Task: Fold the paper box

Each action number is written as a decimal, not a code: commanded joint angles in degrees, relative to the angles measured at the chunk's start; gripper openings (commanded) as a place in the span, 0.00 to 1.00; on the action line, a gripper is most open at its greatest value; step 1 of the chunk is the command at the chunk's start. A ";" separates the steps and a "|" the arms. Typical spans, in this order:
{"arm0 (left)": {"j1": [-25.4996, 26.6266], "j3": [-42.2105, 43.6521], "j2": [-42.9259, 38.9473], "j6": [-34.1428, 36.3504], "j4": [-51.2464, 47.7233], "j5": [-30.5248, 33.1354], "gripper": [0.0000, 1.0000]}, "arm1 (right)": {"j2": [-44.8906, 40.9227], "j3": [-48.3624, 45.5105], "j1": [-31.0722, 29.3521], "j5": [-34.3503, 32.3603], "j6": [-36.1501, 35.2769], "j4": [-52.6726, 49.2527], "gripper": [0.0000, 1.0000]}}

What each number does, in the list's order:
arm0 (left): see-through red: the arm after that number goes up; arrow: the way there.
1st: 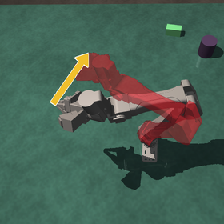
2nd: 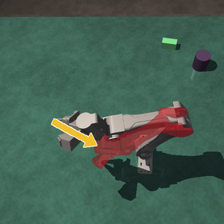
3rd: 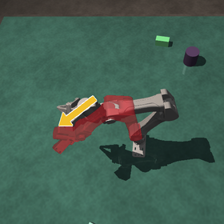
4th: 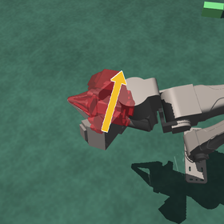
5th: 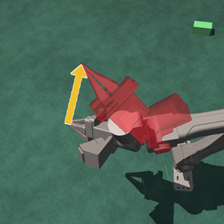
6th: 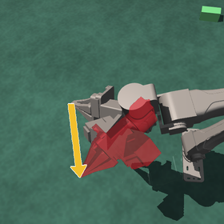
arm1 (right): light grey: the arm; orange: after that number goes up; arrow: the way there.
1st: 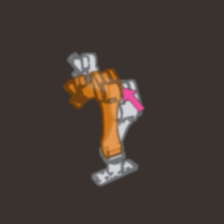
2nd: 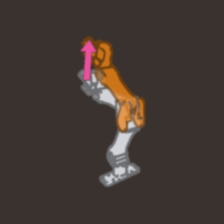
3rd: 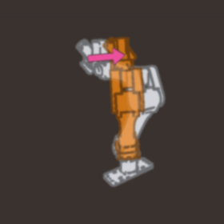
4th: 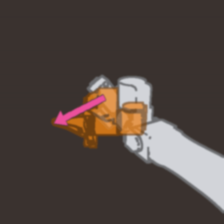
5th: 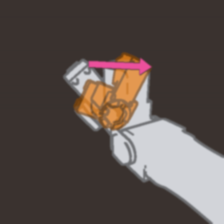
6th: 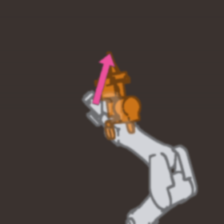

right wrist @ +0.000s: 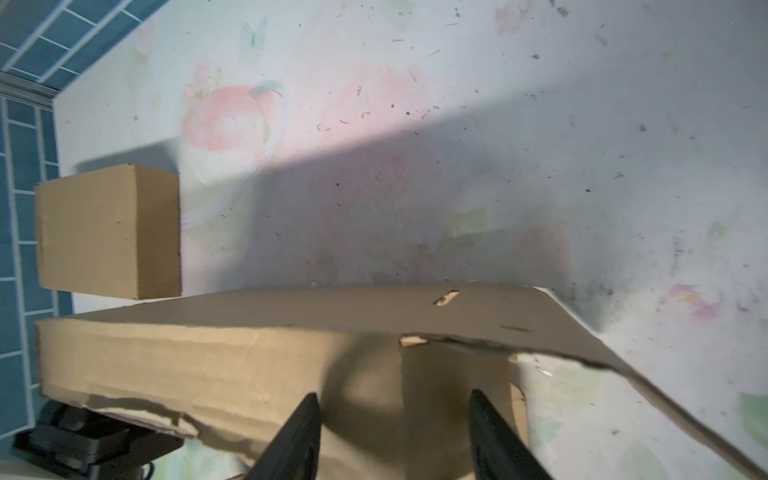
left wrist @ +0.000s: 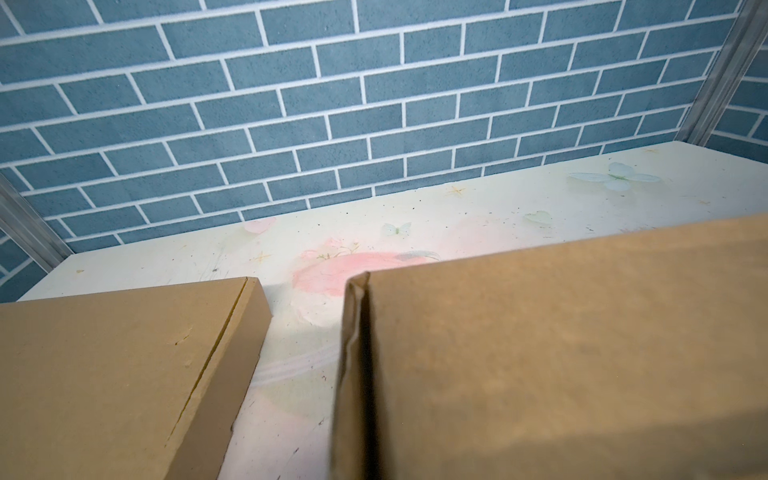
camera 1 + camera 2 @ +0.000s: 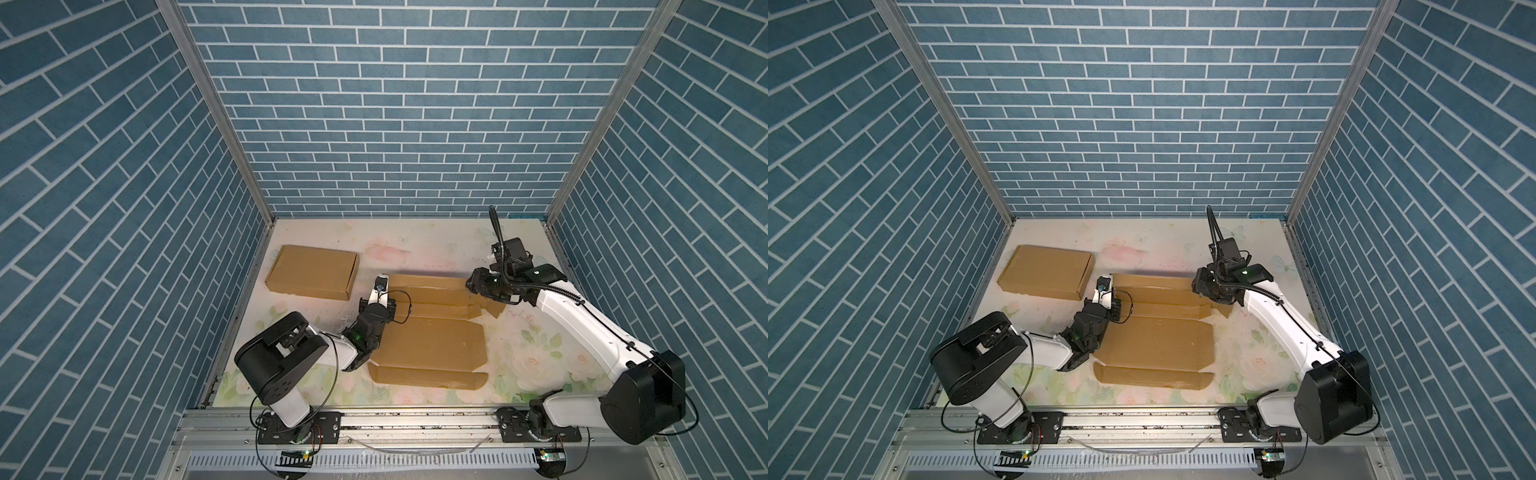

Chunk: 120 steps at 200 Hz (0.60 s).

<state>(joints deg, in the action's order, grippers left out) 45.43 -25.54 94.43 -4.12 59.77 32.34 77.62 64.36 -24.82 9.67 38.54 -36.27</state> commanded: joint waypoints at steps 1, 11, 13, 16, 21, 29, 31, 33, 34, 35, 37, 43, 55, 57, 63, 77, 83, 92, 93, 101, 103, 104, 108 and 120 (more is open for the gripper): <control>0.54 0.75 -0.52 0.35 -3.11 0.40 0.00 | 1.64 0.80 0.12 10.57 5.27 5.80 0.47; 0.62 0.67 -0.44 0.33 -3.17 0.35 0.00 | 1.50 -0.40 0.30 12.89 6.88 8.40 0.41; 0.62 0.64 -0.49 0.29 -3.12 0.42 0.00 | 1.44 -0.51 0.30 13.15 7.18 8.83 0.40; 0.63 0.58 -0.45 0.28 -3.16 0.51 0.00 | 1.39 -0.76 0.37 13.41 7.42 9.21 0.39; 0.63 0.58 -0.42 0.32 -3.28 0.53 0.00 | 1.24 -0.93 0.58 13.69 7.67 9.66 0.37; 0.58 0.57 -0.42 0.33 -3.47 0.87 0.00 | 1.13 -0.82 1.01 13.63 7.58 9.53 0.35; 0.61 0.58 -0.44 0.32 -3.57 1.01 0.00 | 1.13 -0.82 1.18 13.67 7.53 9.44 0.35; 0.62 0.51 -0.45 0.31 -3.69 1.14 0.00 | 1.08 -0.81 1.31 13.70 7.38 9.33 0.34; 0.62 0.50 -0.42 0.28 -3.69 1.14 0.00 | 1.06 -0.77 1.33 13.70 7.36 9.31 0.34; 0.62 0.50 -0.45 0.27 -3.69 1.19 0.00 | 1.05 -0.75 1.38 13.70 7.30 9.25 0.34; 0.60 0.47 -0.40 0.34 -3.76 1.27 0.00 | 0.95 -0.77 1.60 13.77 7.15 9.17 0.34; 0.54 0.45 -0.42 0.50 -3.86 1.57 0.00 | 0.79 -0.74 2.21 14.17 6.57 8.82 0.34; 0.54 0.12 -0.65 0.82 -5.01 2.00 0.00 | 0.03 -0.43 3.78 15.37 4.43 7.30 0.36; 0.47 0.02 -0.78 0.79 -5.36 2.02 0.00 | -0.16 -0.41 4.11 15.68 3.91 6.95 0.37; 0.45 -0.29 -0.90 0.84 -6.44 2.38 0.00 | -0.73 -0.06 5.18 16.82 2.19 5.94 0.40; 0.23 -0.97 -1.27 0.53 -8.49 2.73 0.00 | -2.46 1.61 7.93 20.55 -3.66 2.74 0.47; 0.14 -1.45 -1.31 0.27 -9.62 2.88 0.00 | -3.16 2.57 9.25 21.65 -7.04 0.59 0.50; -0.03 -2.48 -1.59 -0.51 -12.30 3.58 0.00 | -3.98 4.50 10.80 21.61 -13.20 -3.51 0.53; -0.05 -2.62 -1.61 -0.57 -12.65 3.60 0.00 | -4.07 4.70 11.00 21.35 -14.14 -4.18 0.53; -0.40 -3.73 -2.09 -1.85 -15.73 3.92 0.00 | -4.63 6.35 11.75 17.52 -20.16 -8.79 0.55; -0.53 -4.06 -2.16 -2.21 -16.79 3.95 0.00 | -4.80 6.67 11.82 16.24 -21.56 -9.82 0.55; -0.61 -4.20 -2.24 -2.29 -17.27 3.91 0.00 | -4.87 6.84 11.90 15.63 -22.14 -10.29 0.55; -0.89 -4.94 -2.43 -3.13 -19.08 3.89 0.00 | -5.08 7.39 12.09 13.22 -24.95 -12.07 0.56; -1.60 -6.49 -3.19 -4.86 -24.05 3.93 0.00 | -6.06 7.59 12.75 5.86 -32.09 -15.16 0.58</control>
<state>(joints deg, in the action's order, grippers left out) 44.91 -29.15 92.84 -6.17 49.36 35.42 74.87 67.51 -13.13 25.04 26.44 -40.45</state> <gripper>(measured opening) 0.079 0.564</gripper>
